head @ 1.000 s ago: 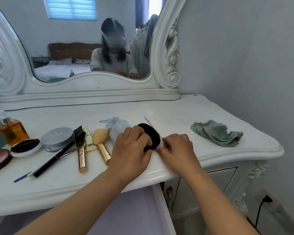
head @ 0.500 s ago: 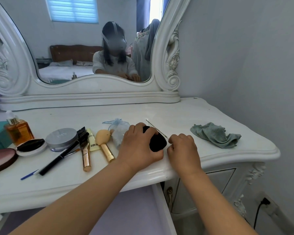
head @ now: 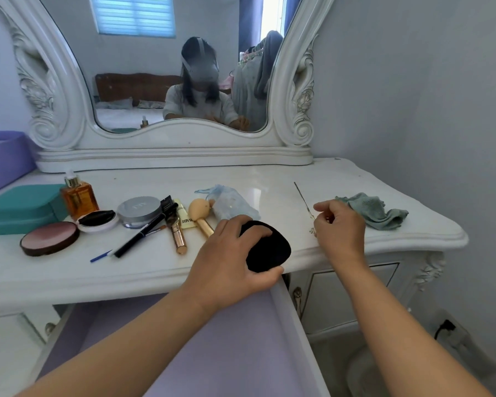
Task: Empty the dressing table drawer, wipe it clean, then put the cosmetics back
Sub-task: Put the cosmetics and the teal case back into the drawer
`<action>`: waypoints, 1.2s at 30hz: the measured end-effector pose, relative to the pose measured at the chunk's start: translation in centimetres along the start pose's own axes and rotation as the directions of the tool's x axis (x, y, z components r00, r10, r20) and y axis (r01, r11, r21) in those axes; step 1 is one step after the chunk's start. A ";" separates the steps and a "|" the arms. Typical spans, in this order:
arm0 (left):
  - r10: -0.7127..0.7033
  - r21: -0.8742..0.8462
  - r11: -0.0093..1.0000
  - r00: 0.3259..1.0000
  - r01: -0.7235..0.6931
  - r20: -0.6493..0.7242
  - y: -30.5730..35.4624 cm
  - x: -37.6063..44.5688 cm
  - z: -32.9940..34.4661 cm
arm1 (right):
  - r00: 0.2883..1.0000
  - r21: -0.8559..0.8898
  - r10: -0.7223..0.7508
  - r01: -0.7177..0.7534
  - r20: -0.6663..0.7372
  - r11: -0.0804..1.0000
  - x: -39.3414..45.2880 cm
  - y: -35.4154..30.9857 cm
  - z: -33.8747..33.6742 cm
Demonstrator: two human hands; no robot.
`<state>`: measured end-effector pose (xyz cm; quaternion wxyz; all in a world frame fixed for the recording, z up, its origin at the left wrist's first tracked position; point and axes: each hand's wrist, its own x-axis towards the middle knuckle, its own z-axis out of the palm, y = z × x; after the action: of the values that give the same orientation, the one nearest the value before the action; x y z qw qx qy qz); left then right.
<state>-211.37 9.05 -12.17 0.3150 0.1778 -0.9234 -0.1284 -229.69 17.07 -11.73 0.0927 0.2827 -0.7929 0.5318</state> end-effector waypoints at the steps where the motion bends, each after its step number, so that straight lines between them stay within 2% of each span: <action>1: -0.003 0.003 1.000 1.000 0.003 0.003 -0.1 -0.6 -0.2 | 1.000 0.066 0.026 -0.026 -0.002 0.997 -0.7 -0.3 -0.4; 4: -0.001 0.020 1.000 1.000 0.001 -0.008 -0.3 -2.0 -1.0 | 0.996 0.286 0.094 -0.089 -0.005 0.954 -3.1 -1.8 -2.1; 6: -0.004 0.028 1.000 1.000 0.004 -0.010 -0.4 -2.9 -1.7 | 0.997 0.397 0.069 -0.080 0.042 0.914 -5.5 -3.3 -3.9; 10: -0.008 0.051 0.999 1.000 0.008 0.010 -1.2 -5.4 -3.6 | 0.971 0.573 -0.017 -0.126 0.238 0.810 -10.0 -5.8 -7.5; 12: -0.019 0.065 0.998 0.999 0.017 0.035 -1.6 -6.9 -4.7 | 0.938 0.590 -0.051 -0.173 0.343 0.789 -11.7 -6.3 -8.7; 17: -0.059 0.088 0.995 0.996 0.052 0.072 -3.2 -11.5 -7.3 | 0.809 0.513 -0.102 -0.264 0.579 0.817 -14.2 -6.0 -9.0; 24: -0.094 0.096 0.992 0.982 0.079 0.164 -4.4 -15.4 -8.4 | 0.655 0.299 -0.045 -0.281 0.754 0.912 -14.5 -4.2 -6.8; 27: -0.136 0.066 0.990 0.945 0.122 0.298 -4.8 -15.5 -7.2 | 0.642 0.199 0.035 -0.288 0.766 0.937 -14.1 -2.9 -4.7; 29: -0.170 0.098 0.985 0.888 0.142 0.428 -5.1 -15.0 -5.9 | 0.662 0.142 0.087 -0.284 0.745 0.948 -13.8 -1.8 -3.1; 32: -0.215 0.155 0.976 0.788 0.153 0.577 -5.7 -14.0 -3.6 | 0.706 0.034 0.108 -0.184 0.700 0.982 -13.3 -0.1 -0.9; 34: -0.220 0.161 0.975 0.767 0.153 0.603 -5.9 -13.1 -1.9 | 0.712 -0.035 0.108 -0.116 0.694 0.993 -13.0 0.9 0.2; 36: -0.220 0.144 0.975 0.769 0.167 0.600 -6.1 -12.2 -0.1 | 0.685 -0.102 0.120 -0.067 0.719 0.993 -13.0 1.7 1.1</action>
<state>-200.76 8.51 -20.74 -0.0236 0.2336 -0.9566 -0.1725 -219.76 21.11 -19.34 -0.2448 0.4254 -0.7960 0.3543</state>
